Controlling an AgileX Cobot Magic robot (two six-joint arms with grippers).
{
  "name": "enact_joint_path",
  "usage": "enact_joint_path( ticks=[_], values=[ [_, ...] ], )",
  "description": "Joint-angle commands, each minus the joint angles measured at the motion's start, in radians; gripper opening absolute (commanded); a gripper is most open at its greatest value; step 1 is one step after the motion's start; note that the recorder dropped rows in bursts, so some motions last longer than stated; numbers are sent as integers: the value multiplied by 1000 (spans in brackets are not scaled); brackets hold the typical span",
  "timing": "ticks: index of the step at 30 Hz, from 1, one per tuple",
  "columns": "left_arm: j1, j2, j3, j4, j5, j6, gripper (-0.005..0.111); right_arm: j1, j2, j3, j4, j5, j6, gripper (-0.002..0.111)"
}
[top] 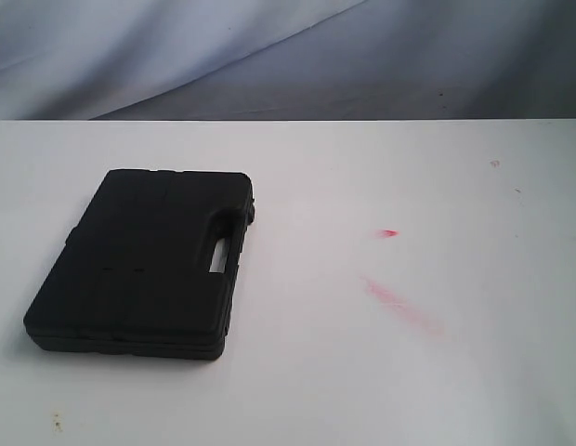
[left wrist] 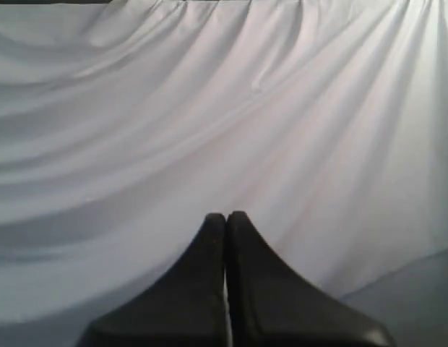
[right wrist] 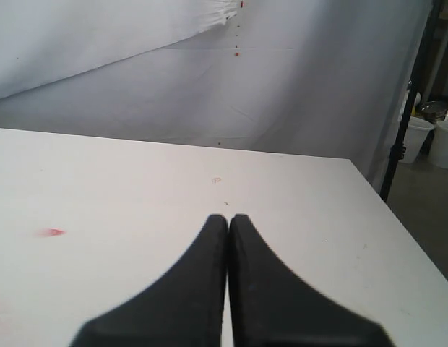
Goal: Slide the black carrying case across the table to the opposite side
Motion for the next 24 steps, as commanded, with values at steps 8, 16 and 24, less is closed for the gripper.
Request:
enact_joint_path(
  ticks=[8, 16, 24],
  values=[
    [2, 381, -278, -150, 471, 166, 0, -7, -7, 4, -12, 0, -6, 0],
    [2, 758, -470, -149, 799, 5, 0, -7, -7, 4, -12, 0, -6, 0],
    [2, 990, -501, -263, 799, 6, 0, -7, -7, 4, -12, 0, -6, 0]
  ],
)
